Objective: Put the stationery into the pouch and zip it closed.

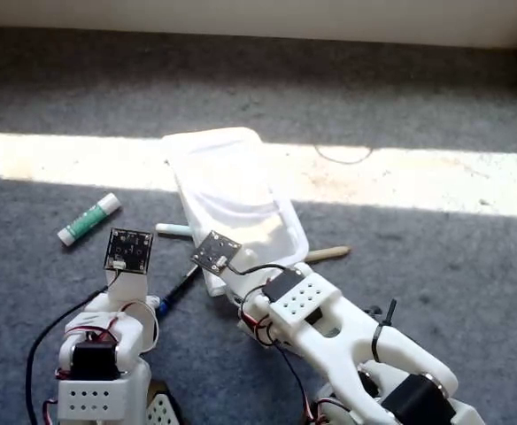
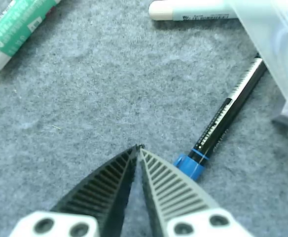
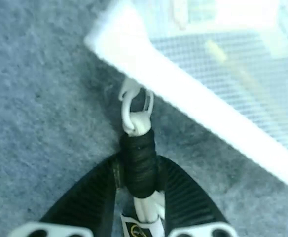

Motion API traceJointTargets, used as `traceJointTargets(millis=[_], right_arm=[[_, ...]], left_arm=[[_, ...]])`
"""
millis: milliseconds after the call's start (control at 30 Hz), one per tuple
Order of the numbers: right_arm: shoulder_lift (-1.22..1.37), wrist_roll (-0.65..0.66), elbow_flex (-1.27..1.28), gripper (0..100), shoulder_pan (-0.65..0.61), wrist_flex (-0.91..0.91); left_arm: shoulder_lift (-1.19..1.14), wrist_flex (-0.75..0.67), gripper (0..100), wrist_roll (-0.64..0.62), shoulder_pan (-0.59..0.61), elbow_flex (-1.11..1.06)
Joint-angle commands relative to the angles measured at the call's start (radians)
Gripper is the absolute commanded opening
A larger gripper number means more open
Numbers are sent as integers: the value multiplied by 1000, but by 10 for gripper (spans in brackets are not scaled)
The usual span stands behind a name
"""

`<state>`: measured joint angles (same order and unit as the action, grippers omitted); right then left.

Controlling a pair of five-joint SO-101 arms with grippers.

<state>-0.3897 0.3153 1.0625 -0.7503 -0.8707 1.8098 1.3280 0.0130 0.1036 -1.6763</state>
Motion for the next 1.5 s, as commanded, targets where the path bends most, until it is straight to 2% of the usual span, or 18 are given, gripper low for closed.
traceJointTargets(millis=[0, 200, 333, 667, 900, 1200, 1467], right_arm=[[-82, -9, 5, 5, -1, -13], [-352, -15, 8, 5, 7, -113], [-503, -77, 8, 5, 7, -150], [-739, -83, 8, 5, 7, -182], [-802, -83, -7, 5, 7, -171], [-799, -84, -82, 5, 7, -67], [-800, -146, -81, 5, 7, -28]], left_arm=[[7, 5, 7, -9, 5, -19], [7, 5, 7, -9, 5, -19], [7, 5, 7, -9, 5, -19], [7, 5, 7, -9, 5, -19], [7, 5, 7, -9, 5, -19], [7, 5, 7, -8, -1, -19], [10, 6, 7, -6, -30, -13]])
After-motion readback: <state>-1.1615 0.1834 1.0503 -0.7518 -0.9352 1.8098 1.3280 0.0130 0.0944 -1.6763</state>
